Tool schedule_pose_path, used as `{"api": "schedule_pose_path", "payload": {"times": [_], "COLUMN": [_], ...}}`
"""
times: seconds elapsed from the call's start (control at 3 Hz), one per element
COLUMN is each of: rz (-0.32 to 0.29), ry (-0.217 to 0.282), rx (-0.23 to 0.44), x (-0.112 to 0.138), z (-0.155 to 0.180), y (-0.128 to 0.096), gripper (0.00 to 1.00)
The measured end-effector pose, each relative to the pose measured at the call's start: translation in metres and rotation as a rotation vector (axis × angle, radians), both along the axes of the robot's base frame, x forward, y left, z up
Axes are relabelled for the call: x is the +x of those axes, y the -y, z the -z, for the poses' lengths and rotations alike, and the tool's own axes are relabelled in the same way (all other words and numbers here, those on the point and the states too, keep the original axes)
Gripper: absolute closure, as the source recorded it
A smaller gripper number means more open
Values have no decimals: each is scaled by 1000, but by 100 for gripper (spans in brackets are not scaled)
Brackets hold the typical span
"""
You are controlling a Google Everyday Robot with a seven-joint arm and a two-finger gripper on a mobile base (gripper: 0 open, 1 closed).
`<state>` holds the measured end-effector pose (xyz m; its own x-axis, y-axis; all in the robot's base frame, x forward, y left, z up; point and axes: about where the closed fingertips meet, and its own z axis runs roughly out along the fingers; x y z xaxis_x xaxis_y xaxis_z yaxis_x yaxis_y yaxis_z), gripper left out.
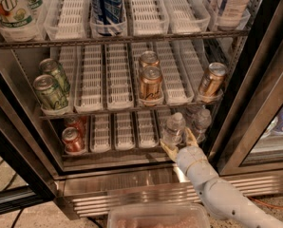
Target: Pick water bottle from bottom shelf of fridge
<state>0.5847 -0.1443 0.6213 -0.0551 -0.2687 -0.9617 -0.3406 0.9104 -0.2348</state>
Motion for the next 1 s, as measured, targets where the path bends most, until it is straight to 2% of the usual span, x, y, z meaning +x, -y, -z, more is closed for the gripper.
{"api": "schedule_pose_path", "payload": {"times": [1.0], "rz": [28], "ry": [37], "rx": [-1], "x": [22], "z": [2], "y": [1], "gripper": [38]}}
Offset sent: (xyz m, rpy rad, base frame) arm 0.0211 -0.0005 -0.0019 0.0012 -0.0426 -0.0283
